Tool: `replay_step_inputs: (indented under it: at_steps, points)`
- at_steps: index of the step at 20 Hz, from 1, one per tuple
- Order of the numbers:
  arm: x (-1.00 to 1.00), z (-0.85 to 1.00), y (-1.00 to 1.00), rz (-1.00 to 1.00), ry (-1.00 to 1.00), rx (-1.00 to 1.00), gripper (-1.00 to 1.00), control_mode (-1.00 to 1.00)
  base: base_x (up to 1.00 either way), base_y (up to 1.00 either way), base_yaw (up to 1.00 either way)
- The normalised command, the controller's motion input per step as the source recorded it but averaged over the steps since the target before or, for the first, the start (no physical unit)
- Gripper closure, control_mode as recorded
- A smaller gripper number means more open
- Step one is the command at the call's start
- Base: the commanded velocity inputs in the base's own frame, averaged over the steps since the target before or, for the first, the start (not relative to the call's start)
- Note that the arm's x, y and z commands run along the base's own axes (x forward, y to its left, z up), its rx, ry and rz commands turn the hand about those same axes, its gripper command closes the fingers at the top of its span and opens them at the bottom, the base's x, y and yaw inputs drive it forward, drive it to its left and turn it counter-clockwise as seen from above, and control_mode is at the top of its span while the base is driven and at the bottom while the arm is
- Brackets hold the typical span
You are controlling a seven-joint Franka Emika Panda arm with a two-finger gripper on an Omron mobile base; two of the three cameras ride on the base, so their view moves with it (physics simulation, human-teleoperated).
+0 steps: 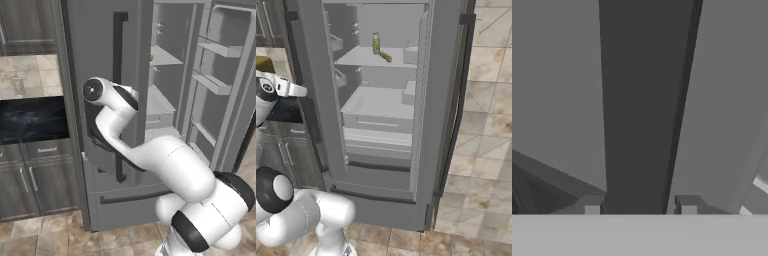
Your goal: Retrieve the butter from the fridge and place it on a plate on the dining table. Then retrieve the butter knife by the fridge and place it near the plate.
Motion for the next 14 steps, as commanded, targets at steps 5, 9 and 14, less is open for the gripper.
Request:
replay_step_inputs:
  at_steps: [5, 9, 14]
  points:
    - [-0.62, -0.03, 1.00, -0.14, 0.00, -0.02, 1.00, -1.00, 0.00, 0.00, 0.00]
    - [-0.49, -0.01, 1.00, -0.13, 0.00, -0.01, 1.00, -1.00, 0.00, 0.00, 0.00]
    - [-0.36, 0.00, 1.00, -0.14, 0.00, 0.00, -1.00, -1.00, 0.00, 0.00, 0.00]
